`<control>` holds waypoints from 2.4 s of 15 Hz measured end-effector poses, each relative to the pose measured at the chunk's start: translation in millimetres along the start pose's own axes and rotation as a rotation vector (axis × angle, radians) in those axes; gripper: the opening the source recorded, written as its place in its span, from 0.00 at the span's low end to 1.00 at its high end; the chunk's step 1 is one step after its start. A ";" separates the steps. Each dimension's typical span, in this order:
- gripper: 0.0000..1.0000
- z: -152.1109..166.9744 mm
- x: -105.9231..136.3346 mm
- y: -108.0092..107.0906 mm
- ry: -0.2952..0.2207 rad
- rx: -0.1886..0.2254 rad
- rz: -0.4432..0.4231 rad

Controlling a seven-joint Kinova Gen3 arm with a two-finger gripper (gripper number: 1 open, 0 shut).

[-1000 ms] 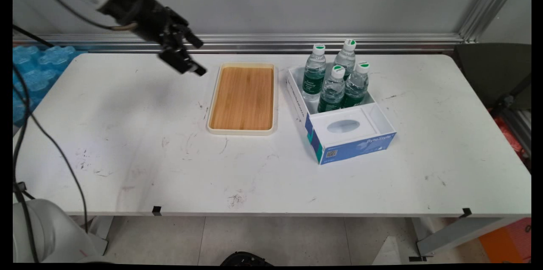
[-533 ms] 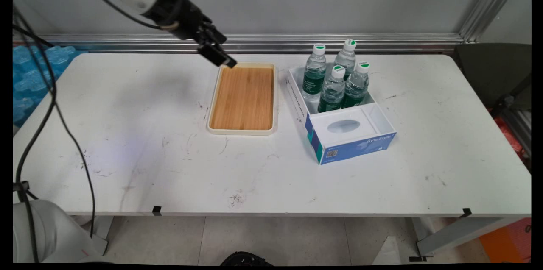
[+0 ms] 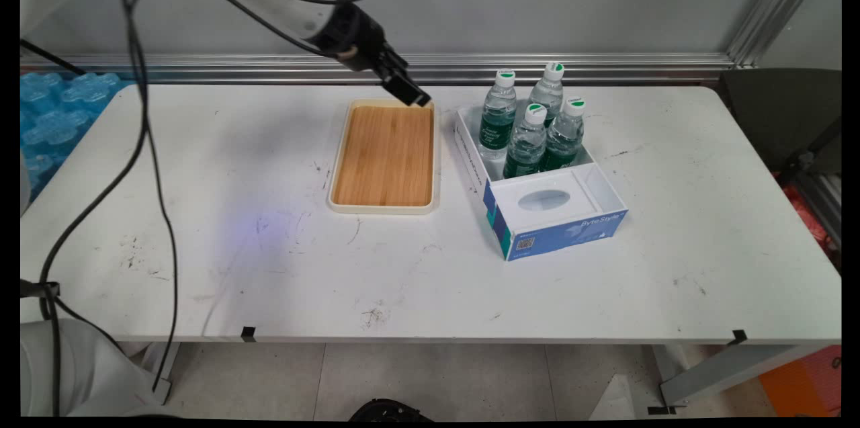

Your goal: Pick up the green bottle from the white box, then place the picked object on the tray

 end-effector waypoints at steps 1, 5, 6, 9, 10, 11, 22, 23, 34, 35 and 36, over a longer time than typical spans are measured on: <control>1.00 10.5 3.7 1.0 0.003 0.001 -0.005; 1.00 49.6 17.5 5.6 0.015 -0.001 -0.017; 1.00 56.9 20.5 6.6 0.017 -0.002 -0.017; 1.00 80.2 27.8 9.5 0.022 -0.007 -0.020; 1.00 85.1 29.4 10.1 0.023 -0.009 -0.020; 1.00 92.5 32.2 11.2 0.025 -0.012 -0.020; 1.00 151.1 49.0 15.2 0.040 -0.032 -0.015; 1.00 154.5 49.9 15.3 0.041 -0.032 -0.014; 0.00 159.4 52.1 15.7 0.056 -0.025 -0.004; 0.00 155.0 51.5 16.0 0.058 -0.023 -0.001; 0.00 150.8 51.2 16.3 0.061 -0.022 0.002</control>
